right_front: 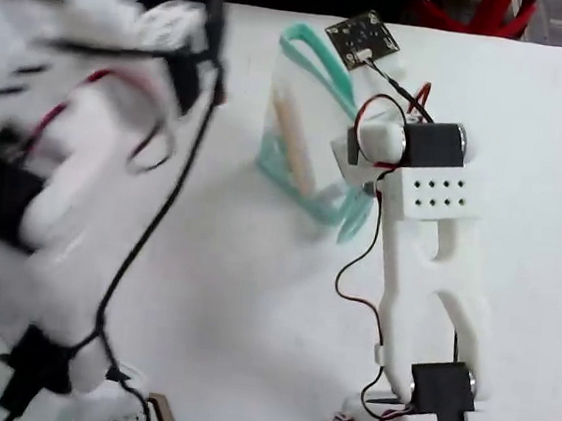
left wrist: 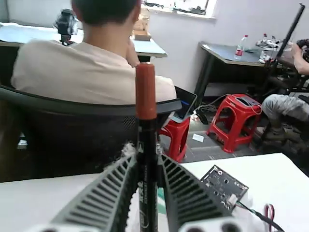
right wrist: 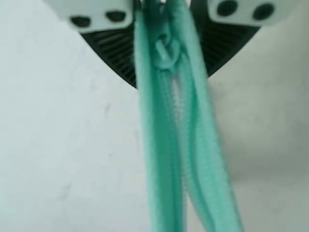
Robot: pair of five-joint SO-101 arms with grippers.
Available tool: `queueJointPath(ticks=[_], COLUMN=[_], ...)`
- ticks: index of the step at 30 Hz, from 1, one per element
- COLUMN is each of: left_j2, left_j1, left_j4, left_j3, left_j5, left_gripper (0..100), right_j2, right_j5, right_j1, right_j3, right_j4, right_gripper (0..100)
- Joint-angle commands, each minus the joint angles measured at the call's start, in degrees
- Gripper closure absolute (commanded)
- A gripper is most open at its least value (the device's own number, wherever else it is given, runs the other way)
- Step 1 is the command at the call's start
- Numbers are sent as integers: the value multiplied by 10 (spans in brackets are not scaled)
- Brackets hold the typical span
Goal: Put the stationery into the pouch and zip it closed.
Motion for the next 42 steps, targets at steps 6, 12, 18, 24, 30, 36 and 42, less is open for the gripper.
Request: queueJointPath(ticks=[6,12,18,24,30,36,42], left_j2=[47,47,51,84,98,100,100], left_j1=[22,29,53,49,48,32,32], left_j4=[-283,-374,-389,-504,-527,-560,-635], left_j3=[214,254,257,309,345,389,463], left_j5=[13,16,71,37,10,10,9], left_gripper=[976,976,973,974,975,973,973], right_j2=[9,7,7,6,6,6,6], right_j5=[-5,-5,-5,-6,-6,-6,-6], right_j1=[-5,-5,-5,-5,-5,-6,-5], right_j3=[18,18,18,18,18,18,18], right_j4=[-1,-1,-1,2,2,2,2], right_gripper=[980,980,980,980,980,980,980])
